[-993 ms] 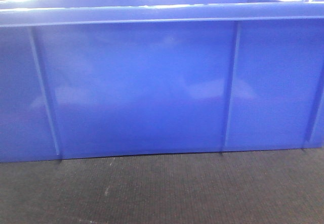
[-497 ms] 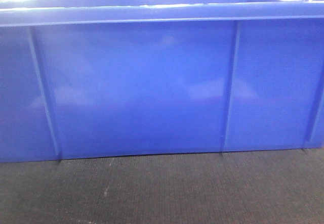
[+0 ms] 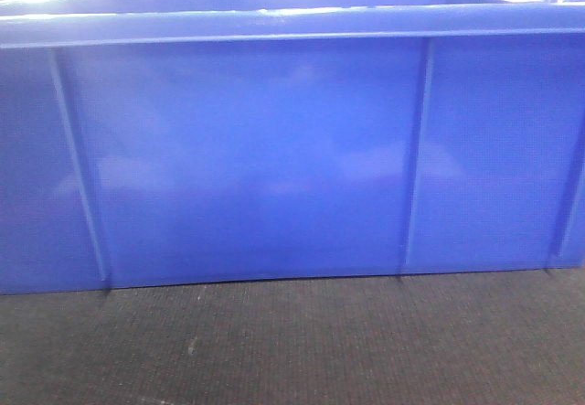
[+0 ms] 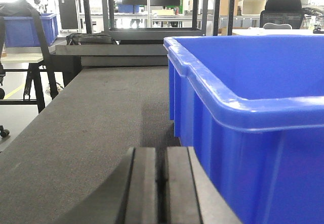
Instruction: Move blue bin to conveyor side
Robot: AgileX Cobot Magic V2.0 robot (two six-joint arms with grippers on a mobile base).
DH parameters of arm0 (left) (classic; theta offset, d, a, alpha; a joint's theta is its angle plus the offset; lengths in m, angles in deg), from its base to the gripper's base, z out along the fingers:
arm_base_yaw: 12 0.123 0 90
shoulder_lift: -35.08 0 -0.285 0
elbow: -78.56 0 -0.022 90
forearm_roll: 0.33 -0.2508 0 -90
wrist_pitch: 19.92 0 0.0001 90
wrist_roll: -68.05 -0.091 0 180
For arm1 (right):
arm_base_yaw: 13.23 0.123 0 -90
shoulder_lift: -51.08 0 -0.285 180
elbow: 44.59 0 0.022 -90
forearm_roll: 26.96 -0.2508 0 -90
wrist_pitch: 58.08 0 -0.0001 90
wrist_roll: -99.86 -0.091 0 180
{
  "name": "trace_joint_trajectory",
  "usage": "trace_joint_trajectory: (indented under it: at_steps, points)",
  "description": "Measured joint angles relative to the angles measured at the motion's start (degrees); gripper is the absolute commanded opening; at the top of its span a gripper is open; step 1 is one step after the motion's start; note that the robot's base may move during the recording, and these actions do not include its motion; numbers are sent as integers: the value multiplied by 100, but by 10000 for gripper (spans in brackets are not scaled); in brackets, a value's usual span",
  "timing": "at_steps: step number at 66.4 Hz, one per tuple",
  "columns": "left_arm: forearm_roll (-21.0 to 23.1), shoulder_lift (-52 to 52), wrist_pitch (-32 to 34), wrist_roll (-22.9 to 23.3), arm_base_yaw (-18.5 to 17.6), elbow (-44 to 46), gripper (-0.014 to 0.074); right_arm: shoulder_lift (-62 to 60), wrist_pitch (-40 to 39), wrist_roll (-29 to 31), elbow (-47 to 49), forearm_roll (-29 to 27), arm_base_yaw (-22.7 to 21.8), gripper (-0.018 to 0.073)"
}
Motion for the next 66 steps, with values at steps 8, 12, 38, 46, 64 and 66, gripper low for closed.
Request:
trace_joint_trajectory:
  at_steps: [8, 12, 38, 46, 64, 66]
  points:
    - [0, 0, 0, 0, 0, 0, -16, 0, 0, 0, 0, 0, 0, -78]
    - [0, 0, 0, 0, 0, 0, -16, 0, 0, 0, 0, 0, 0, -78]
    - [0, 0, 0, 0, 0, 0, -16, -10, -649, 234, -594, -678, -783, -78]
    - [0, 0, 0, 0, 0, 0, -16, -10, -1093, 714, -1182, -1367, -1335, -78]
    - [0, 0, 9, 0, 0, 0, -16, 0, -2183, 863, -2179, -1550, -1685, -78]
    - [0, 0, 9, 0, 0, 0, -16, 0, -2206, 863, -2194, -1520, -1694, -78]
